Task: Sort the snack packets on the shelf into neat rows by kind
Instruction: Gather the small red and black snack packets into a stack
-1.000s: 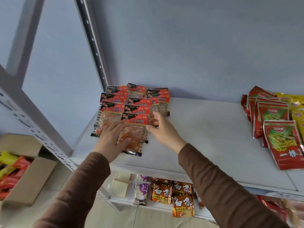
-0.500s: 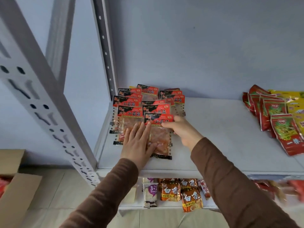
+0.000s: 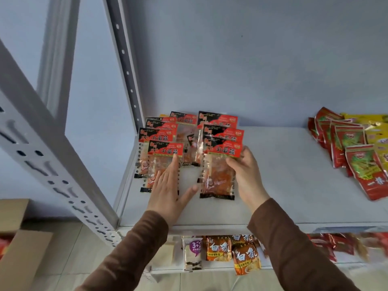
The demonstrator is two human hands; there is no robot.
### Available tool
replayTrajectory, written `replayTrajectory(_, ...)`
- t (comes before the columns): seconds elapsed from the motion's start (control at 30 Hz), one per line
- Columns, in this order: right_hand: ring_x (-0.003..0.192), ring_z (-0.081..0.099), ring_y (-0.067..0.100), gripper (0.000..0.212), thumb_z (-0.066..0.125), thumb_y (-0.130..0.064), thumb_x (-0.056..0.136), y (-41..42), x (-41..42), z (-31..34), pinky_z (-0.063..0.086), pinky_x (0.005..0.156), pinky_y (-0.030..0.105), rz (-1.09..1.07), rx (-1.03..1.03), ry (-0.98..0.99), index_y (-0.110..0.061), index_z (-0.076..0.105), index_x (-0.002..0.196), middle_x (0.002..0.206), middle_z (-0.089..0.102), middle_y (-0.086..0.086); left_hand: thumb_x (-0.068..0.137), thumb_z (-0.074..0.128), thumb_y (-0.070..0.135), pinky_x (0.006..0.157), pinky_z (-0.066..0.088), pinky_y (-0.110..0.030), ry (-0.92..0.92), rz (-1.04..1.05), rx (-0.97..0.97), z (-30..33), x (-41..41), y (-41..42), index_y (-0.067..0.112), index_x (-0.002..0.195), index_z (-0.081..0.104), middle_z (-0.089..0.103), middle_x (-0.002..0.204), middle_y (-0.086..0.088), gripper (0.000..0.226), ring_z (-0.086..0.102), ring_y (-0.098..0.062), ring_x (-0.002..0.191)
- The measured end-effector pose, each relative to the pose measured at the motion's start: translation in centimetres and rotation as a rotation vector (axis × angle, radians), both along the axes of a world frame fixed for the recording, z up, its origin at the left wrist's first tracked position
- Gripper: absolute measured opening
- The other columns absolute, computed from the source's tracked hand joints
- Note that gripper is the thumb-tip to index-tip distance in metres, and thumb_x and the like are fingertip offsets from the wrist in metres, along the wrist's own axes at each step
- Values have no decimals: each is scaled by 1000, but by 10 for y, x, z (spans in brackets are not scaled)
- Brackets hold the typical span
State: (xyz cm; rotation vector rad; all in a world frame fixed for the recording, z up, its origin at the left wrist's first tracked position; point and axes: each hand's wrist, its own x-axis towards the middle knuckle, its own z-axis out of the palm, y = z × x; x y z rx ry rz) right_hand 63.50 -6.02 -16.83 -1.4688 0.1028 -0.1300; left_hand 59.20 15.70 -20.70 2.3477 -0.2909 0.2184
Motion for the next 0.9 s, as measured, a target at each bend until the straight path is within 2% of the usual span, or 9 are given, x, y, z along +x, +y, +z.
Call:
replayTrajectory(0.07,105,69,19,25,59,-9,96,-10,2,9,56,84,31,29,23,-41,-17,58,119,111,71,3,81,43,82,122,18,-39,17,13,-170,9,0,-4,44,157,-8,9,166,10,99,18,-11,151)
replayTrajectory(0.17,107,69,22,30,62,-10,94,-9,5,25,57,78,27,140,117,-69,-19,60,123,116,71,5,68,65,81,111,36,-44,165,30,-619,40,9,-17,53,153,8,33,160,6,106,40,-11,140)
replayTrajectory(0.27,109,68,21,32,62,-12,95,9,6,33,57,84,33,218,87,-61,-22,60,126,118,71,4,71,69,75,100,48,-44,343,-17,-942,61,25,-21,43,149,33,59,138,5,92,63,-16,117)
replayTrajectory(0.4,115,63,16,35,61,-8,96,44,3,26,50,101,46,120,-112,-38,-22,54,127,123,67,0,79,78,41,73,60,-34,465,-79,-1036,58,25,-31,25,136,52,75,109,-2,65,74,-25,92)
replayTrajectory(0.5,119,57,1,43,61,-17,97,49,6,20,50,99,31,240,-167,13,-28,48,137,133,58,-9,84,74,10,73,60,-41,471,44,-1147,46,23,-28,17,132,55,74,113,-14,52,73,-36,98)
replayTrajectory(0.6,107,55,-14,47,62,-32,96,25,21,24,46,87,17,193,-298,-1,-33,46,140,131,54,-19,90,66,3,70,61,-43,462,143,-1210,41,26,-13,15,126,58,73,114,-16,38,73,-38,97)
replayTrajectory(0.73,120,52,20,65,68,-47,87,-21,58,18,46,99,36,-119,-829,19,-15,45,138,130,53,2,90,69,8,69,61,-44,466,212,-1253,42,27,1,14,127,56,73,114,-15,40,73,-38,96)
replayTrajectory(0.83,122,53,27,99,70,-69,73,-26,74,7,48,94,36,-16,-901,168,-10,33,144,137,48,10,89,69,11,72,61,-45,457,225,-1238,41,27,3,17,126,57,73,114,-13,39,73,-37,98)
replayTrajectory(0.9,117,59,26,105,73,-71,69,-20,80,2,48,85,32,39,-885,209,-13,28,144,138,52,8,89,69,12,69,61,-44,453,224,-1227,40,25,3,17,125,57,74,113,-12,38,73,-36,97)
